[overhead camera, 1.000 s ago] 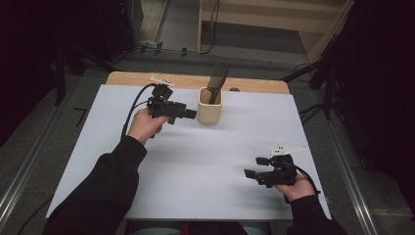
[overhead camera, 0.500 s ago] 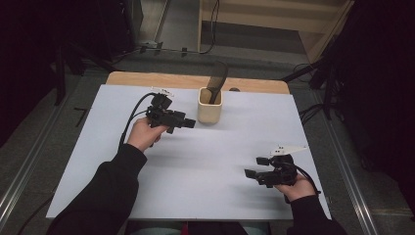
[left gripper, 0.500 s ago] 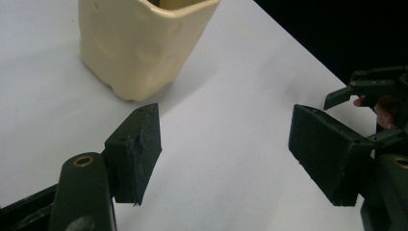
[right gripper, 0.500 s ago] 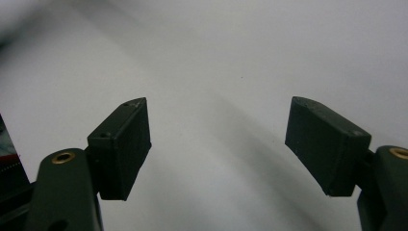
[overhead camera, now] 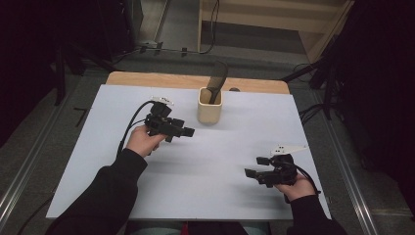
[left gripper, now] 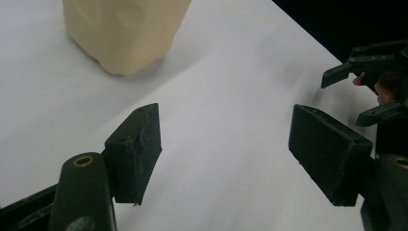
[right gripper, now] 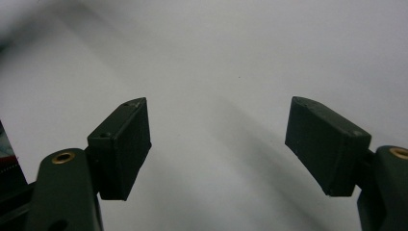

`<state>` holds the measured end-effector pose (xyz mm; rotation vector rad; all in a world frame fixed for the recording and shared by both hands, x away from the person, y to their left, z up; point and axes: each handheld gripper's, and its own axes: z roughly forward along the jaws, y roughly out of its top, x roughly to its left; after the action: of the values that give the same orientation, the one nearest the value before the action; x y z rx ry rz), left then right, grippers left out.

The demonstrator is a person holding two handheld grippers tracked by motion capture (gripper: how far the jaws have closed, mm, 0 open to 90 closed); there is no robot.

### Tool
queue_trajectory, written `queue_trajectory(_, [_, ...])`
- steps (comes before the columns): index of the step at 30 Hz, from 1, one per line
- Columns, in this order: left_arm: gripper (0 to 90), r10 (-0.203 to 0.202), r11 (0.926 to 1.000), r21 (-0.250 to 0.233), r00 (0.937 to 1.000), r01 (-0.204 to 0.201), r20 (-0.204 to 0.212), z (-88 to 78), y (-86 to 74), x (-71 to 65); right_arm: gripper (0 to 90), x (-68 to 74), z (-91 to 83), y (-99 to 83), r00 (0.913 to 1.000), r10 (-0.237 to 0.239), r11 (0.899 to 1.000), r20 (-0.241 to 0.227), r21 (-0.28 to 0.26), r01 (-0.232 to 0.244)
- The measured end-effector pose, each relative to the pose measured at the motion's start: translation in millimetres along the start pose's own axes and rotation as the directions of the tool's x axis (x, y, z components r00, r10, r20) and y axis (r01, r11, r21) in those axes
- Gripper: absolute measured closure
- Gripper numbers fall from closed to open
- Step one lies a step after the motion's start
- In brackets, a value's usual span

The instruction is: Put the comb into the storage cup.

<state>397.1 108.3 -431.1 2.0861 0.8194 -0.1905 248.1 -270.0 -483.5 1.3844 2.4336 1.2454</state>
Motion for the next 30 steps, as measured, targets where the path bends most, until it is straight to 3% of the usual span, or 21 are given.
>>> queue_trajectory(16, [27.8, 0.021, 0.9997, 0.014, 0.9997, -0.021, -0.012, -3.2, -27.4, -11.3, 22.2, -2.4, -0.2, -0.4, 0.9999, 0.013, 1.0, 0.001, 0.0, -0.013])
queue_trajectory(30, [27.6, 0.035, 0.9994, 0.01, 0.9988, -0.034, -0.034, -16.6, -47.1, -18.5, 22.2, -2.1, -0.2, -0.2, 0.9999, 0.014, 1.0, -0.002, 0.0, -0.014])
